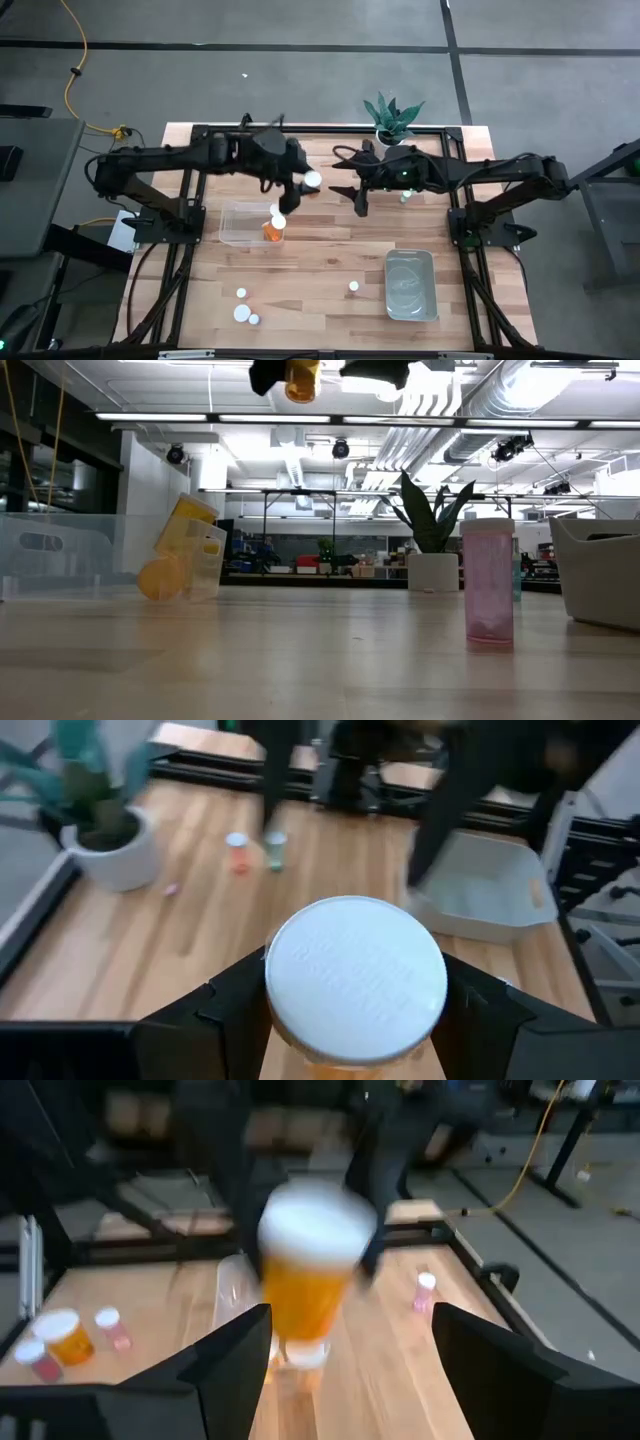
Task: Pick and place medicine bottles into bin by pill shape (circle, oval)
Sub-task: Put the large orange pill bottle into the transparent bin
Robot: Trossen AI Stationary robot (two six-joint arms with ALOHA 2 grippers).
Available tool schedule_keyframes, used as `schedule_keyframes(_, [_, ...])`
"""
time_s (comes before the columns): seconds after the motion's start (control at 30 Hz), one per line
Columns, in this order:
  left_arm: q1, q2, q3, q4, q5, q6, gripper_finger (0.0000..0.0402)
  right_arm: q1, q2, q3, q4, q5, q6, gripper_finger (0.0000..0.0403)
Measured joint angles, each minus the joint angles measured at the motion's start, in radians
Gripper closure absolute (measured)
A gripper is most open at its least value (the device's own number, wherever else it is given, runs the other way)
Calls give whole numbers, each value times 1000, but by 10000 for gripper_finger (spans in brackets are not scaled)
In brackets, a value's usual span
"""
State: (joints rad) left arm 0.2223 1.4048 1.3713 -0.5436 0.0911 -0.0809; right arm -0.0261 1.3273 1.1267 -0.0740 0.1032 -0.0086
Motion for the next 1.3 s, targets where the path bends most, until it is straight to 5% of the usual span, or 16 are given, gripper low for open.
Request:
schedule_keyframes(0.3, [-93,30,-195,401,-44,-66,188,0,-112,0,-61,39,5,134])
schedule_keyframes(0.57, [-186,288,-159,705,-44,-66,188,0,-252,0,-70,189,8,134])
schedule_keyframes(0.97, [-273,811,370,695,70,59,188,0,-367,0,-64,359,11,134])
schedule_keyframes(1.3, [-178,754,439,209,118,157,188,0,-352,-1,-77,360,8,134])
